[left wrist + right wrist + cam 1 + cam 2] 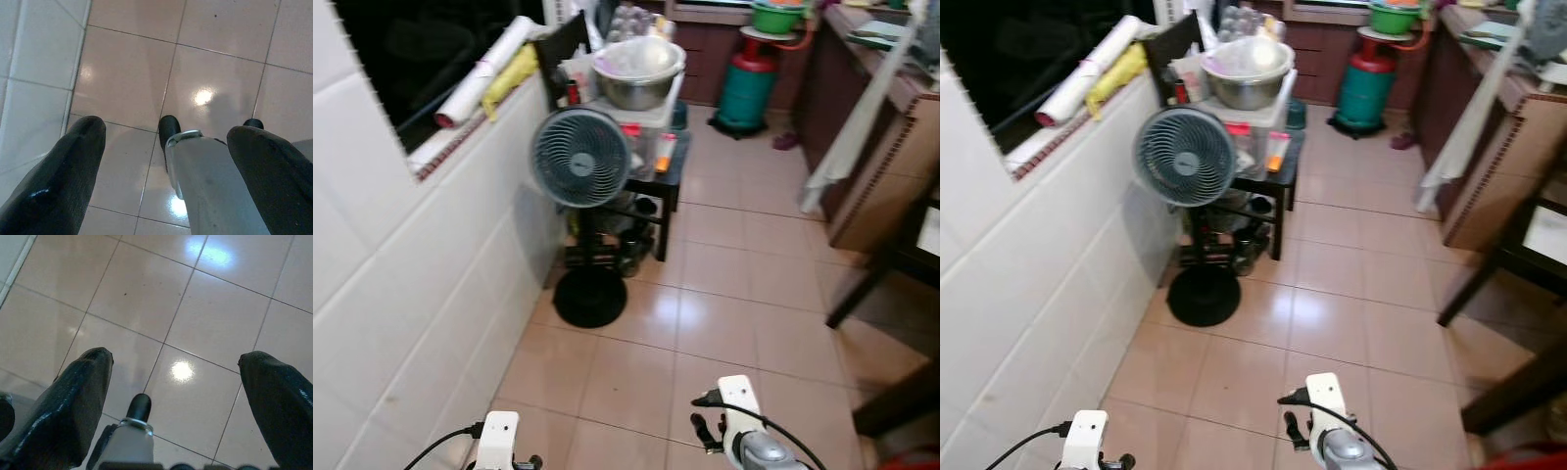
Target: Setting the table
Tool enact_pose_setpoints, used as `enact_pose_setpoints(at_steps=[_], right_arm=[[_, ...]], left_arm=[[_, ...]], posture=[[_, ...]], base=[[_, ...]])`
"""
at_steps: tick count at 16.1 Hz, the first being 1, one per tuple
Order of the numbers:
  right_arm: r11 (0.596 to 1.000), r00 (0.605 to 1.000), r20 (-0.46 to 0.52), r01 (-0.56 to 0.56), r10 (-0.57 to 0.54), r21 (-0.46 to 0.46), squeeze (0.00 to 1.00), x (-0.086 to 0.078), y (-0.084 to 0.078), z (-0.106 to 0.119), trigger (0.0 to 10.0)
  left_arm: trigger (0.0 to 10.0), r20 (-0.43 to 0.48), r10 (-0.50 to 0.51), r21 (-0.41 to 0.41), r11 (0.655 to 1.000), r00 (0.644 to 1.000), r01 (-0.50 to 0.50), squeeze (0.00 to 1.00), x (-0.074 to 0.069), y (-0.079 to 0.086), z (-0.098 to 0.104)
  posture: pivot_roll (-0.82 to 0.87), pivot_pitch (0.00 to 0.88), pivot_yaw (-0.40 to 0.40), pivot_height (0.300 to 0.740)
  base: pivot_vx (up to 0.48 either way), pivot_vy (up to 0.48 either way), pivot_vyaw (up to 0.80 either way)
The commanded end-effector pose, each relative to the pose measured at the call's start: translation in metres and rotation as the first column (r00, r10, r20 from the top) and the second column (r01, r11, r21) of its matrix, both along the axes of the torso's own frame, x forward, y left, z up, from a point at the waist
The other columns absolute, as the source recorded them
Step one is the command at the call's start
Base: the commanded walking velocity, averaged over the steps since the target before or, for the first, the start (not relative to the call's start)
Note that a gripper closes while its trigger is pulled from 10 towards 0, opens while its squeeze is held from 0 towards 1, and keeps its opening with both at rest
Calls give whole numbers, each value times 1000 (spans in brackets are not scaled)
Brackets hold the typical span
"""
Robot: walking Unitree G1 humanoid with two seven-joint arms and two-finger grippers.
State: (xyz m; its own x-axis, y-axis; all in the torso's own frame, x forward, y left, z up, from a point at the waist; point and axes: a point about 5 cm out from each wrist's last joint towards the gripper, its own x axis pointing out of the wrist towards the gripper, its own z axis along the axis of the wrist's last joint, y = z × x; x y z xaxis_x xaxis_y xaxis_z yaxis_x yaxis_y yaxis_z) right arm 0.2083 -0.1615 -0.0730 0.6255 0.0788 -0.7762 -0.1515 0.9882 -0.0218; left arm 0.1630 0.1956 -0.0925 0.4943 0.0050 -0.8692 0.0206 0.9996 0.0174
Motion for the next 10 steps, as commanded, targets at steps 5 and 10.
enact_pose_setpoints(at_steps=[5,10], right_arm=[[1000,1000,-7,19,-19,2,0,2,-1,1,10000],[993,994,-8,107,-107,41,0,4,2,1,10000]], left_arm=[[10000,-3,5,10,1000,1000,-5,0,1,2,1],[10000,11,6,18,1000,1000,-6,0,3,5,2]], posture=[[43,0,-29,740],[32,0,-2,740]], base=[[0,0,0],[0,0,0]])
